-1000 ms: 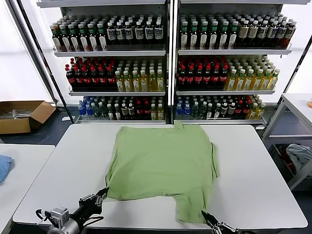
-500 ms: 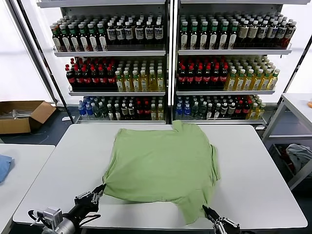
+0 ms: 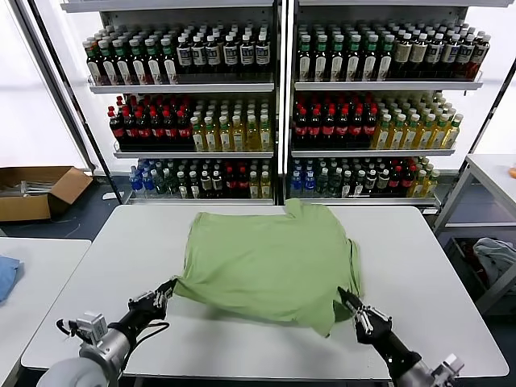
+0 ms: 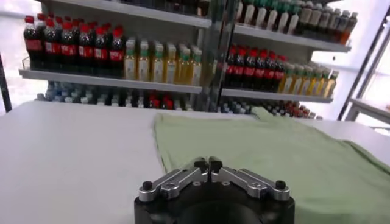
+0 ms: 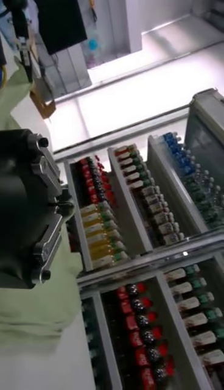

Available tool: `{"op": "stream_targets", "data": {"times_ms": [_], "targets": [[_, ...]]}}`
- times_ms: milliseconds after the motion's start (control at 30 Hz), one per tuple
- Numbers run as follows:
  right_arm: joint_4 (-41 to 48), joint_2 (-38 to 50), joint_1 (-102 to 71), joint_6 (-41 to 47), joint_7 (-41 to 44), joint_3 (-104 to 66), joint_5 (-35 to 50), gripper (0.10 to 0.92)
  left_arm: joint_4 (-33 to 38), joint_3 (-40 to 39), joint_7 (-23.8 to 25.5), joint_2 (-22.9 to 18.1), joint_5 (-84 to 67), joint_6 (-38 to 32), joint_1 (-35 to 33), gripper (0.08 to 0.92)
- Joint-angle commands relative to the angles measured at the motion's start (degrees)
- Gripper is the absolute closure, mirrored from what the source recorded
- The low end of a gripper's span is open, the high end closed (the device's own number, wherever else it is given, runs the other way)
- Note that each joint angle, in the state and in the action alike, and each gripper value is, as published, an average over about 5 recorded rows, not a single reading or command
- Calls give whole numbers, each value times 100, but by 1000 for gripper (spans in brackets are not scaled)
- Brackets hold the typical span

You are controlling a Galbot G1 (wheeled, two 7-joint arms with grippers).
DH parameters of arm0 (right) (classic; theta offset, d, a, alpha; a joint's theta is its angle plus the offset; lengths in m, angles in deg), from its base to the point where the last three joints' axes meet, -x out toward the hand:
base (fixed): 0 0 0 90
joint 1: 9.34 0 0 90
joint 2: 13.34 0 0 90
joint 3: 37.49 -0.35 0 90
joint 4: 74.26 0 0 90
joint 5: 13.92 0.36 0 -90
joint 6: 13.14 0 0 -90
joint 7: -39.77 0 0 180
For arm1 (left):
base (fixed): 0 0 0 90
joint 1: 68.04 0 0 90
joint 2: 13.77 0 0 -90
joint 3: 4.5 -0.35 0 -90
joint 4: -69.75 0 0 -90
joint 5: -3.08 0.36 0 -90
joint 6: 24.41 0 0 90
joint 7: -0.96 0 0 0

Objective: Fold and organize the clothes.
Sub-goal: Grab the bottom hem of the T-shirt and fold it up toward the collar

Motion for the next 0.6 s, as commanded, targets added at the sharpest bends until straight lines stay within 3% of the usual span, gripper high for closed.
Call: {"op": "stream_targets", "data": {"times_ms": [33, 333, 467, 600], "targets": [[1241, 34, 1606, -47, -272, 322, -548, 919, -1493, -539, -58, -66, -205, 16, 1660, 907], [1886, -27, 2272, 155, -536, 929, -1381, 907, -2080, -736, -39, -376, 515, 207, 1807, 907], [1772, -68, 2197, 305, -648, 1004, -1541, 821, -1970, -608, -75, -409, 645, 222, 1659, 892], [1496, -86, 1929, 505, -981, 891, -2014, 700, -1693, -381, -173, -355, 756, 224, 1452, 797]]}}
